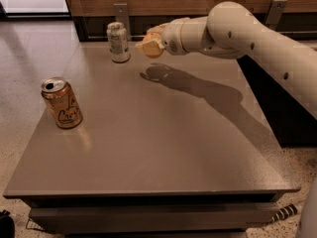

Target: Move orange near 7up can

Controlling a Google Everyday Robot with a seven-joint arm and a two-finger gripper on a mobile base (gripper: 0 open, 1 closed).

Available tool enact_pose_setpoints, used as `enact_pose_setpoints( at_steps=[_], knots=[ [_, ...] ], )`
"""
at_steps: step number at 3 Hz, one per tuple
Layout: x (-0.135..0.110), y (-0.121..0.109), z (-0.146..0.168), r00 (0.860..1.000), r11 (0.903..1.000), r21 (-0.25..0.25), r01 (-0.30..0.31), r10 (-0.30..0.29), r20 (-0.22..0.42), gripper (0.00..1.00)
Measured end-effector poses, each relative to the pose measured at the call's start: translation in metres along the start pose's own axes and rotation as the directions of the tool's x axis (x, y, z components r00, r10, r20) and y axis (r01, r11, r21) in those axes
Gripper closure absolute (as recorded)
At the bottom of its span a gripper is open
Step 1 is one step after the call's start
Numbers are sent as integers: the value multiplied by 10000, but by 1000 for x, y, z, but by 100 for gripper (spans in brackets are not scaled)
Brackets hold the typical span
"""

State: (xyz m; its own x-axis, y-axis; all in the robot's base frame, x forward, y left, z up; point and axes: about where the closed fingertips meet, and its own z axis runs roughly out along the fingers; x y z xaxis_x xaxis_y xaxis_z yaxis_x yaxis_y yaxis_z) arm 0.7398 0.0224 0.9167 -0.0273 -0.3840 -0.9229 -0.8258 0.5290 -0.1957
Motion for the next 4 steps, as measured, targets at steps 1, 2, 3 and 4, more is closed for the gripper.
enact_pose_setpoints(
  at_steps=[1,2,3,4],
  knots=[
    [20,7,7,9980,9995,-84,-292,287,-555,100],
    [33,16,11,9959,9984,24,-563,563,-705,100],
    [43,25,14,9947,9969,248,-750,765,-686,100],
    [52,31,18,9942,9943,423,-982,998,-387,100]
  ],
)
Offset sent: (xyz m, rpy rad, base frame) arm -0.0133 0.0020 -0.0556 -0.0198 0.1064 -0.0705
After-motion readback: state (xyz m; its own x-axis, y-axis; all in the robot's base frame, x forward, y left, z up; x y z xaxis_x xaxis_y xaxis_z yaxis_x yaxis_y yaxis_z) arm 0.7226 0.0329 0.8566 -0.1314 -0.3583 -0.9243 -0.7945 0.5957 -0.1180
